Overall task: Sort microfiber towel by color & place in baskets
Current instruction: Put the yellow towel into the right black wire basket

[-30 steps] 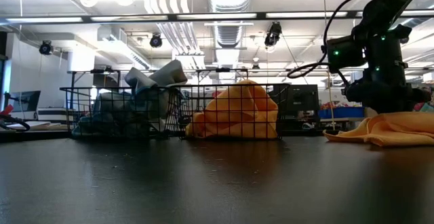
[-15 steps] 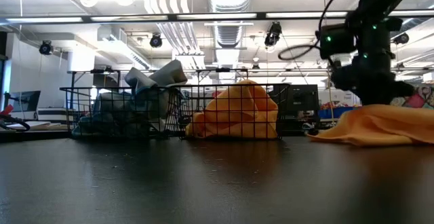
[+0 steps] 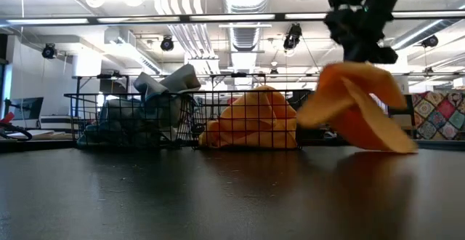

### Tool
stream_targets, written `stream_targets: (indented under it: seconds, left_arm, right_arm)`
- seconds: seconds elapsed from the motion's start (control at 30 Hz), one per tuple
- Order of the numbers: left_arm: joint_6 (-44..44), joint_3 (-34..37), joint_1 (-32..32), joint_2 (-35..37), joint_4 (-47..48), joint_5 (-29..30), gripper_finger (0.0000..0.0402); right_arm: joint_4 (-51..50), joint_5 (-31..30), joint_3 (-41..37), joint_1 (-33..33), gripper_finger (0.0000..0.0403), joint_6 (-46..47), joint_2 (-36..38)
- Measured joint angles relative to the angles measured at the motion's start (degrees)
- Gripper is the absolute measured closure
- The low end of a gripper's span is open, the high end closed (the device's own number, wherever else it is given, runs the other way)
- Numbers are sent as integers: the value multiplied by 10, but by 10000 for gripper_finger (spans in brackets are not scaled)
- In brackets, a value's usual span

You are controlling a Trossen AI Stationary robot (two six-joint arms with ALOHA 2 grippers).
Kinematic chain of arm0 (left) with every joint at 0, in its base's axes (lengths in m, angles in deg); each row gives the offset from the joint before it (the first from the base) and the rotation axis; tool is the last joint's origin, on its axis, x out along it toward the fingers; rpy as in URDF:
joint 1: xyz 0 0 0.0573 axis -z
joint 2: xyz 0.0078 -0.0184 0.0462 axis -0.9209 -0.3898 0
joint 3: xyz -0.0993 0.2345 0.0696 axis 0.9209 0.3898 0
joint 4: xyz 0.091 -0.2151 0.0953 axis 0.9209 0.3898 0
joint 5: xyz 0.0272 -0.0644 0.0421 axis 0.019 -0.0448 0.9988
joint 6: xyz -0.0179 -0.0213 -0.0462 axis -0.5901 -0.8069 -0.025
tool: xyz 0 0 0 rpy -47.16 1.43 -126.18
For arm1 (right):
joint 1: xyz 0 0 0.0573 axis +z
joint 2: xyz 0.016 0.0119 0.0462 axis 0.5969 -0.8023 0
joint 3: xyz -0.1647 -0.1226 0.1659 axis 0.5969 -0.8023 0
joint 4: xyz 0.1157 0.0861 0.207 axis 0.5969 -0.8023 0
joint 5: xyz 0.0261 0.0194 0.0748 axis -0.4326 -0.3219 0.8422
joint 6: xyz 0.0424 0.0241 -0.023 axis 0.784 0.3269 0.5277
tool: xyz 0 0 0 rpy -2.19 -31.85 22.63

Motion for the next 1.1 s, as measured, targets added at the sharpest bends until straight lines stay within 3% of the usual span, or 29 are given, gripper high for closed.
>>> stream_targets:
  seconds: [0.53, 1.1]
  left_arm:
    - [0, 0, 0, 0, 0, 0, 243]
    - [-8, 0, 0, 0, 0, 0, 243]
  right_arm:
    - [2, -6, 218, 0, 393, -67, 2]
    - [94, -7, 309, 0, 394, -107, -3]
